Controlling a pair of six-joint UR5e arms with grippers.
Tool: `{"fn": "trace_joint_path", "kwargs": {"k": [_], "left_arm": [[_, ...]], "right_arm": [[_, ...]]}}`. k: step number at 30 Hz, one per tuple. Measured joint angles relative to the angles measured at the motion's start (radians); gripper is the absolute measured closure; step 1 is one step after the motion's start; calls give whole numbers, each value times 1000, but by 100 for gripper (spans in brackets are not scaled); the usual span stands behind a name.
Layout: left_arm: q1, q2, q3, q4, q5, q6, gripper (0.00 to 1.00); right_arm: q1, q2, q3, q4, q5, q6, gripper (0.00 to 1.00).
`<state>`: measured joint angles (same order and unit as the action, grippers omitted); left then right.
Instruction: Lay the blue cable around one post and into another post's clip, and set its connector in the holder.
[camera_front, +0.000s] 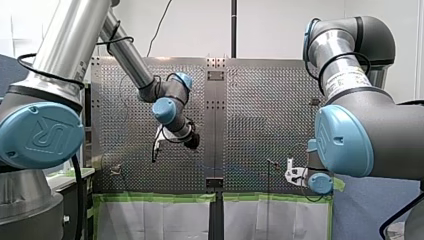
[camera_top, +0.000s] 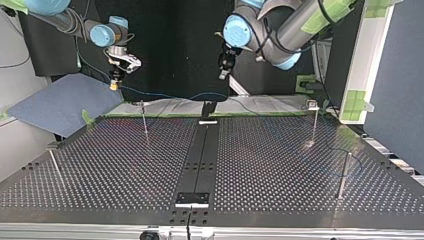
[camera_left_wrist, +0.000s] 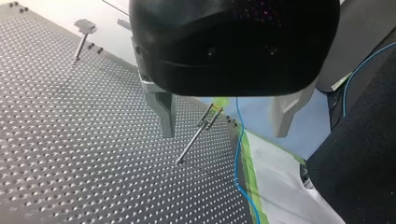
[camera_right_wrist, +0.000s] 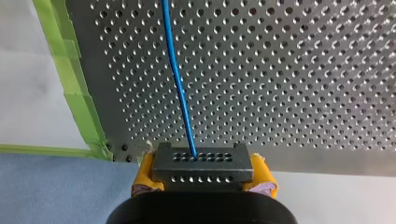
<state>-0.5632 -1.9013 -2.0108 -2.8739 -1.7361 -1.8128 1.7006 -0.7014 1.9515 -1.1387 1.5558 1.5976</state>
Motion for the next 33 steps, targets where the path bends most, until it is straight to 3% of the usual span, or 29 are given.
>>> {"fn": "trace_joint_path", "kwargs": {"k": [7, 18, 24, 33], "left_arm": [[-16, -61, 1, 61, -61, 18, 0], [-12, -155, 9, 155, -153, 63, 0], [-12, -206, 17, 206, -174, 77, 0], [-33, -287, 84, 287, -209, 73, 0]], "right_arm": [[3, 1, -1, -8, -7, -5, 100], [4, 1, -4, -16, -53, -7, 100], [4, 1, -4, -17, -56, -8, 100], [4, 1, -8, -18, -71, -16, 100]]}}
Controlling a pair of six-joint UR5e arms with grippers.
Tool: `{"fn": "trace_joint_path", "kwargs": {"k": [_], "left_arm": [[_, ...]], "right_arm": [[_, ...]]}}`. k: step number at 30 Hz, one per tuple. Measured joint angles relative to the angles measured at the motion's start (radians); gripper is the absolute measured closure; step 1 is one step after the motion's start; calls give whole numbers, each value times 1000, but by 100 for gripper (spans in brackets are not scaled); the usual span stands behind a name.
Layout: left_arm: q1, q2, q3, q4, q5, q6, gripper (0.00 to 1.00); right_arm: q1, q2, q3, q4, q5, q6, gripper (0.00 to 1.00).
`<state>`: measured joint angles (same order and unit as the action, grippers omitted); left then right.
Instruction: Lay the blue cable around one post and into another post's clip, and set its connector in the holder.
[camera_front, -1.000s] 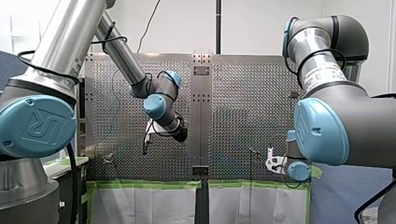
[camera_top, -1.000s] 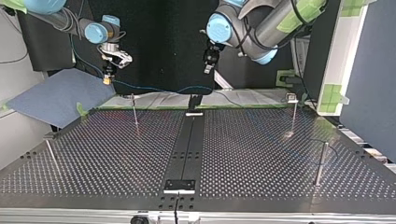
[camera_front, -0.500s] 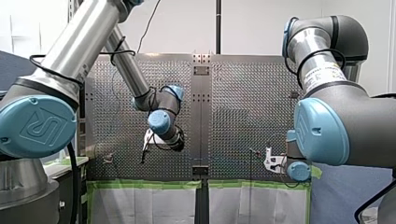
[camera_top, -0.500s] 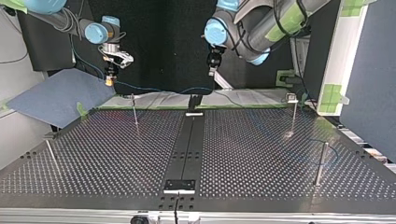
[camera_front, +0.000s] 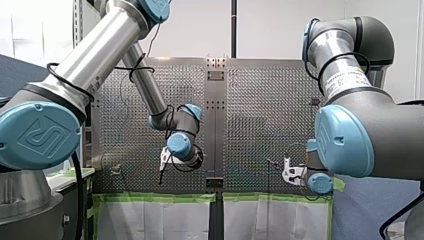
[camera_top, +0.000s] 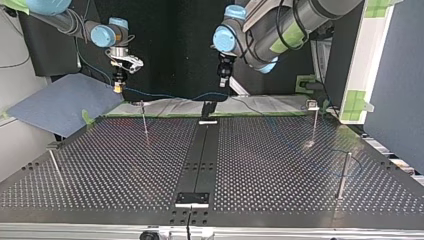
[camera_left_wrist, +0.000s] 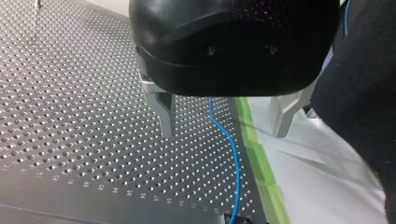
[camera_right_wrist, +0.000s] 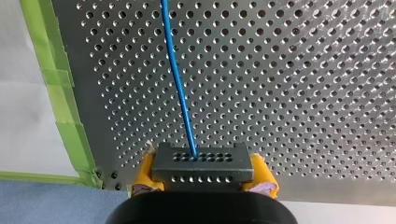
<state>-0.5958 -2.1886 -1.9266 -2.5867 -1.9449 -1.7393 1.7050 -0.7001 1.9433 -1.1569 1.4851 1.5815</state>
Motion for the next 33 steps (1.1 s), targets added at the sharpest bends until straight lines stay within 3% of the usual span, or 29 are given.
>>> {"fn": "trace_joint_path", "kwargs": {"k": [13, 21, 33], "left_arm": [[-20, -108, 13, 109, -100, 16, 0], [-40, -179, 13, 180, -114, 20, 0], [-61, -254, 16, 274, -171, 33, 0]], "right_arm": [[0, 0, -9, 3, -45, -14, 100], [0, 0, -17, 20, -61, -31, 100], [0, 1, -17, 22, -76, -36, 100]]}}
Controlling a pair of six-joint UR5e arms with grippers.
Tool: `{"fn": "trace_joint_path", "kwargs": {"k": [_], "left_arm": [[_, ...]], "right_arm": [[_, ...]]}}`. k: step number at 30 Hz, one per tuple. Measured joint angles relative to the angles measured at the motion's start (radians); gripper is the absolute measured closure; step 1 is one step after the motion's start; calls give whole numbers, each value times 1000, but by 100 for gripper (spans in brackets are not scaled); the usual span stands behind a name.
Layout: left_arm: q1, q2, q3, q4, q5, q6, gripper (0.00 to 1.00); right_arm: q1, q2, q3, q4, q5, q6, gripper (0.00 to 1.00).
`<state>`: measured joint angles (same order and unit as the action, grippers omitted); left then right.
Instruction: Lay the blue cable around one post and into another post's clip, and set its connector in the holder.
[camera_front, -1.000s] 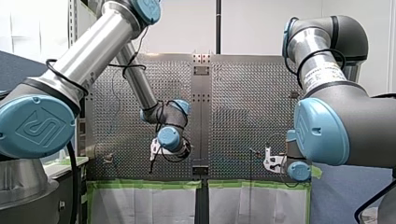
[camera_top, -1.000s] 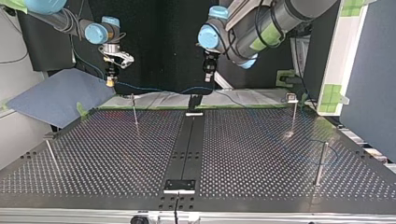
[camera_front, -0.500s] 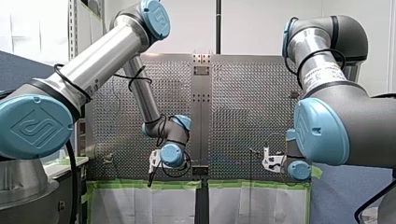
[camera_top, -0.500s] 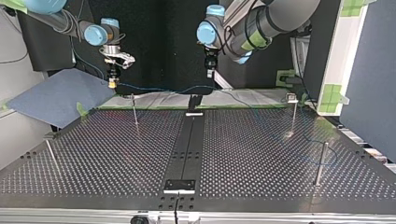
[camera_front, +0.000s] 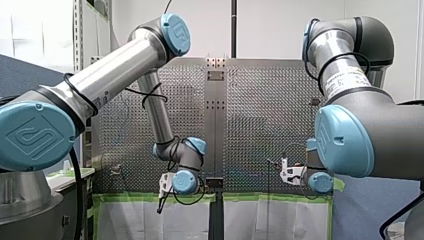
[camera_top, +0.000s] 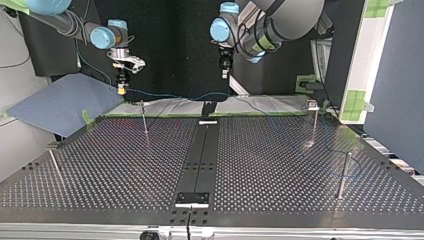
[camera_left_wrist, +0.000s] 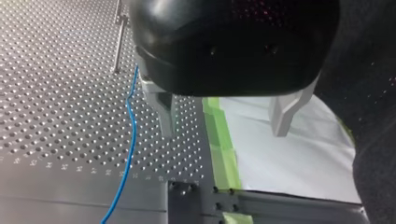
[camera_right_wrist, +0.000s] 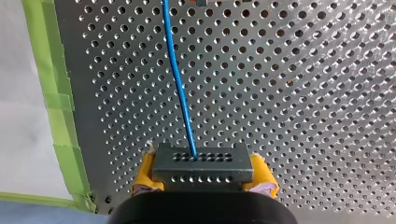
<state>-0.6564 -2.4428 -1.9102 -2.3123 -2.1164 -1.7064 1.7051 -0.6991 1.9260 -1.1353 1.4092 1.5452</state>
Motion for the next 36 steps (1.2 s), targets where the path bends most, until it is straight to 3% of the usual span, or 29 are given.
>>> {"fn": "trace_joint_path", "kwargs": {"k": [8, 18, 25, 36], "left_arm": [[8, -3, 48, 62, -14, 23, 0], [27, -3, 127, 149, 58, 14, 0], [38, -3, 134, 207, 83, 15, 0], [19, -50, 131, 294, 73, 22, 0]], "right_arm": [[3, 0, 0, 0, -1, 0, 100], [4, 0, 0, 0, 0, 0, 100], [7, 0, 0, -1, 1, 0, 100], [5, 2, -1, -2, 1, 0, 100]]}}
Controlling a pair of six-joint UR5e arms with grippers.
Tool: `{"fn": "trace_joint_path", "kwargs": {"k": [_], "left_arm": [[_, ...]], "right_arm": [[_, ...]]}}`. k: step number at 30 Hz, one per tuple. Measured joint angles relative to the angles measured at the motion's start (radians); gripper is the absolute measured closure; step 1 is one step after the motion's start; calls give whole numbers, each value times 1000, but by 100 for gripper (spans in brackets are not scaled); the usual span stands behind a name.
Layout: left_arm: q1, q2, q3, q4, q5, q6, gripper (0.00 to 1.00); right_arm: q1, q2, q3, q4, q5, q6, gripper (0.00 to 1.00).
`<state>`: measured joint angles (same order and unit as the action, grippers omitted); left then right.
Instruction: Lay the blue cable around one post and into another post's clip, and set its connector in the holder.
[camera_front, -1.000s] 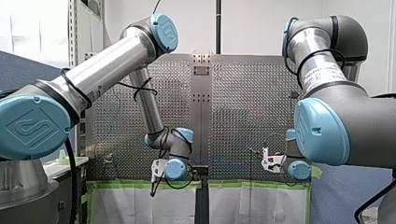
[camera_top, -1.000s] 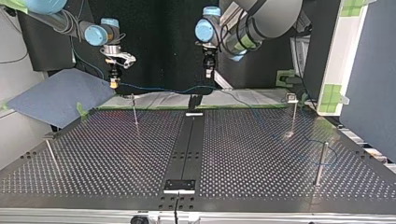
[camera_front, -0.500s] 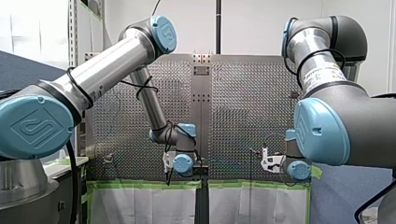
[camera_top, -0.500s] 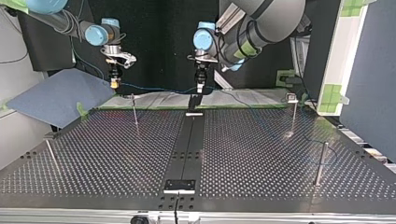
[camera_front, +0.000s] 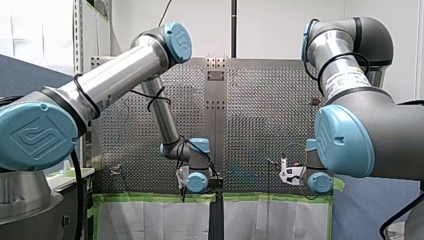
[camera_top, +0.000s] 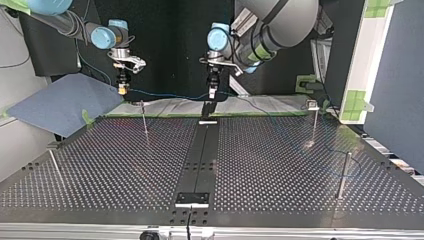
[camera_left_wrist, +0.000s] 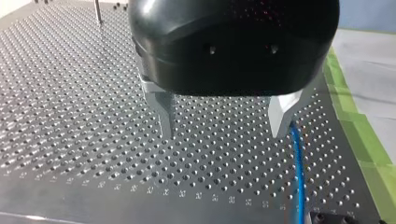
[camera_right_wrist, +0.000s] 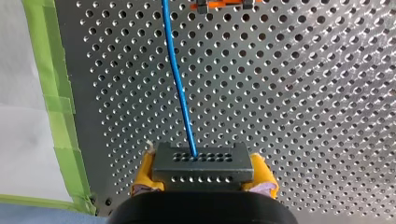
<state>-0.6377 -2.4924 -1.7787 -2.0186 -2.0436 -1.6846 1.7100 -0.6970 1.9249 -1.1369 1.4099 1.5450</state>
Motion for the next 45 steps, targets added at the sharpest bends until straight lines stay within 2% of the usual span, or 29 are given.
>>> {"fn": "trace_joint_path", "kwargs": {"k": [16, 26, 34, 39, 45], "left_arm": [[-20, -5, -15, 136, -52, 0, 0], [-34, -6, -47, 205, -57, 0, 0], [-25, -8, -48, 165, -17, 20, 0], [-23, -8, -48, 123, -23, 53, 0], [-22, -17, -48, 71, -26, 59, 0]], "right_arm": [[0, 1, 0, -1, 1, 0, 100], [0, 1, 0, -3, 2, 0, 100], [1, 1, 0, -3, 2, 0, 100], [2, 1, 0, -3, 1, 0, 100], [2, 1, 0, -4, 1, 0, 100]]}}
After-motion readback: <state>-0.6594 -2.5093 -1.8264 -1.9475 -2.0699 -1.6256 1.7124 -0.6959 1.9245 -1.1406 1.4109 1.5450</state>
